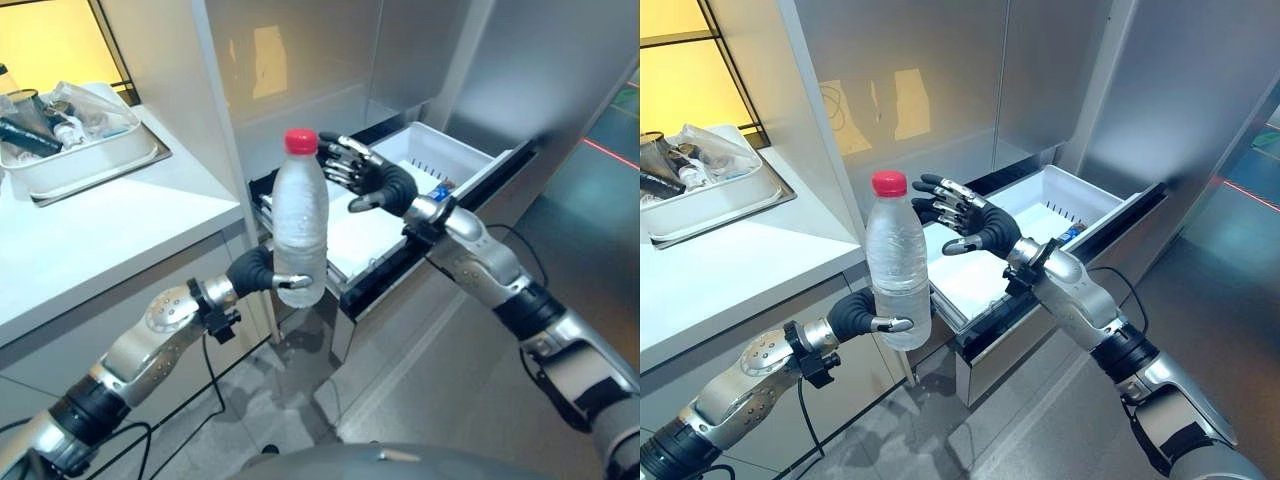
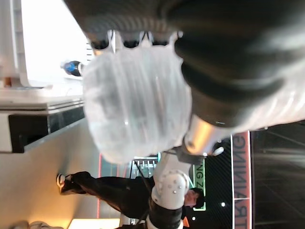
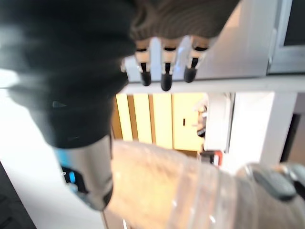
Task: Take the drinks into the refrigerator
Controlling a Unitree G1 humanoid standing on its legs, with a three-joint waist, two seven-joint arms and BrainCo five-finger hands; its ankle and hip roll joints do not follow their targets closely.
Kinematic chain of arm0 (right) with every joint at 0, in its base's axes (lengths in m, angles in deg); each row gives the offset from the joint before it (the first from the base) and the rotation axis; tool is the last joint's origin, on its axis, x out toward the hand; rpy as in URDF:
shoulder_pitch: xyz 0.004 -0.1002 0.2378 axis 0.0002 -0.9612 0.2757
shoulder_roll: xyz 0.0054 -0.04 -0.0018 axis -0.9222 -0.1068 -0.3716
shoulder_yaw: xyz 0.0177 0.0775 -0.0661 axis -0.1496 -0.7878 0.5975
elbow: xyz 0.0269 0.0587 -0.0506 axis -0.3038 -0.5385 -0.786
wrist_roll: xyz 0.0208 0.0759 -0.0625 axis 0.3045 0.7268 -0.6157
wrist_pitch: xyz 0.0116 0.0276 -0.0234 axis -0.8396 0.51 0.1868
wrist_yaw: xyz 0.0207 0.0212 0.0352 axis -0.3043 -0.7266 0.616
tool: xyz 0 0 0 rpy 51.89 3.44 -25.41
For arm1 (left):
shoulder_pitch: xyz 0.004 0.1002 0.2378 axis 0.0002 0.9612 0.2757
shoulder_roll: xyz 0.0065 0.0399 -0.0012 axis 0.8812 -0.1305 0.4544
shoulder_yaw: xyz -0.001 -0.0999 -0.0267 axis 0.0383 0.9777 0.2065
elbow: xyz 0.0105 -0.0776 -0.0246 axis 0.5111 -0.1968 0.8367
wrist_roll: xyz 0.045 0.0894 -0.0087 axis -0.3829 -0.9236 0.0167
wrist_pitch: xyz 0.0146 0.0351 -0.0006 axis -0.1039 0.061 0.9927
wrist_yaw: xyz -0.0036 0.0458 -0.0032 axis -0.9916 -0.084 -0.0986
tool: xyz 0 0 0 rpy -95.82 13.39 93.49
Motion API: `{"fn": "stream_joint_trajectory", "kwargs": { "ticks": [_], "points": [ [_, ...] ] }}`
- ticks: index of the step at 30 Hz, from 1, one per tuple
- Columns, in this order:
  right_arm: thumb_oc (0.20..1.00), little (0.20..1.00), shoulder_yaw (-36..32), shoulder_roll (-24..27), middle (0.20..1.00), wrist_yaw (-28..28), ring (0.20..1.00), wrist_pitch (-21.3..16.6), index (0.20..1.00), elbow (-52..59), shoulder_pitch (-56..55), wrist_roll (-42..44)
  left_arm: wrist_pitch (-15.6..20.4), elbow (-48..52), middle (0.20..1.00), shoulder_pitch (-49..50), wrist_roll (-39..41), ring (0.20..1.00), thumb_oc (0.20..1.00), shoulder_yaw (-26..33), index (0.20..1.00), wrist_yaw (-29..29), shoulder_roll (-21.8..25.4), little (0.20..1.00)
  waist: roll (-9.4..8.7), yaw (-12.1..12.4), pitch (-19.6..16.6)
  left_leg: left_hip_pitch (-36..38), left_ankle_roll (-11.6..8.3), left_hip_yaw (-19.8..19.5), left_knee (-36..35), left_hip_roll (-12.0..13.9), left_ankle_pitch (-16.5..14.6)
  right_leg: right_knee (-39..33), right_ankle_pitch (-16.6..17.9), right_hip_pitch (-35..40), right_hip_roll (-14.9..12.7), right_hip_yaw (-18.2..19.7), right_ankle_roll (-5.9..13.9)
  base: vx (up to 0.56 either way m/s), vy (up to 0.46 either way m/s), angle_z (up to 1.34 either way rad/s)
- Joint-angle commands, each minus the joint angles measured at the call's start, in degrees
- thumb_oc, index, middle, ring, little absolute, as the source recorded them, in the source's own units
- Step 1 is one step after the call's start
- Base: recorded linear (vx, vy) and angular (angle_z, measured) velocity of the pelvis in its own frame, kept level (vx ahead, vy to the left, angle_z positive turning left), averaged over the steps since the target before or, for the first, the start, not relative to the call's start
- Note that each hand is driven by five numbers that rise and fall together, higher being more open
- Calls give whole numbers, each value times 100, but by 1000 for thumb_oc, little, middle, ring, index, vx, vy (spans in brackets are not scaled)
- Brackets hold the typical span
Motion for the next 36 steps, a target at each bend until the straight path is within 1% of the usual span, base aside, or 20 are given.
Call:
{"fn": "stream_joint_trajectory", "kwargs": {
  "ticks": [1, 6, 10, 12, 18, 22, 26, 27, 28, 36],
  "points": [
    [1000, 1000, 48, 164, 1000, 322, 1000, -32, 1000, 258, 344, 204, 551, 404, 200, -1048, 267, 200, 200, 248, 200, -4, 12, 200, -73, 29, -85, 384, 571, -105, 160, -514, -817, 217, -723, 444, 113, -334, -13, 0, 0, 0],
    [1000, 1000, 205, 363, 1000, 542, 1000, 140, 1000, 493, 114, 319, 652, 378, 200, -1051, 135, 200, 200, 391, 200, 118, -61, 200, -100, 28, -69, 401, 560, -121, 157, -499, -810, 212, -728, 457, 131, -348, -25, 0, 0, 0],
    [1000, 1000, 307, 391, 1000, 583, 1000, 157, 1000, 486, 182, 253, 652, 352, 200, -1186, 112, 200, 200, 300, 200, 93, -55, 200, -106, 27, -62, 401, 552, -116, 157, -485, -806, 205, -732, 457, 136, -360, -29, 0, 0, 0],
    [1000, 1000, 340, 328, 1000, 587, 1000, 182, 1000, 444, 228, 280, 614, 344, 200, -1250, 118, 200, 200, 195, 200, 57, -63, 200, -109, 31, -57, 396, 551, -117, 166, -483, -809, 207, -733, 452, 138, -360, -31, 0, 0, 0],
    [1000, 1000, 466, 90, 1000, 536, 1000, 170, 1000, 415, 384, 256, 565, 408, 200, -1382, 123, 200, 200, 26, 200, -23, -63, 200, -100, 45, -20, 375, 555, -122, 169, -484, -796, 203, -716, 435, 133, -355, -26, 0, 0, 0],
    [1000, 1000, 443, -148, 1000, 485, 1000, 174, 1000, 222, 417, 328, 524, 429, 200, -1471, 237, 200, 200, -62, 200, -67, -127, 200, -86, 74, 8, 362, 570, -133, 167, -493, -789, 197, -696, 419, 120, -345, -16, 0, 0, 0],
    [1000, 1000, 330, -503, 1000, 350, 1000, 113, 1000, -90, 428, 491, 467, 454, 200, -1475, 342, 200, 200, -156, 200, -103, -231, 200, -75, 103, 15, 356, 581, -134, 162, -500, -789, 190, -689, 419, 112, -352, -9, 0, 0, 0],
    [1000, 1000, 330, -505, 1000, 351, 1000, 112, 1000, -92, 429, 491, 467, 454, 200, -1475, 342, 200, 200, -156, 200, -103, -230, 200, -76, 103, 15, 356, 581, -133, 162, -500, -789, 190, -689, 419, 112, -352, -9, 0, 0, 0],
    [1000, 1000, 337, -661, 1000, 302, 1000, 68, 1000, -148, 517, 489, 442, 472, 200, -1472, 348, 200, 200, -192, 200, -114, -215, 200, -74, 108, 17, 355, 588, -129, 170, -503, -796, 194, -690, 414, 117, -336, -14, 0, 0, 0],
    [1000, 1000, 305, -1050, 1000, 151, 1000, -2, 1000, -250, 717, 557, 374, 365, 200, -1339, 246, 200, 200, -263, 200, -123, -262, 200, -84, 138, -23, 374, 597, -94, 163, -509, -816, 181, -689, 431, 120, -299, -13, 0, 0, 0]
  ]
}}
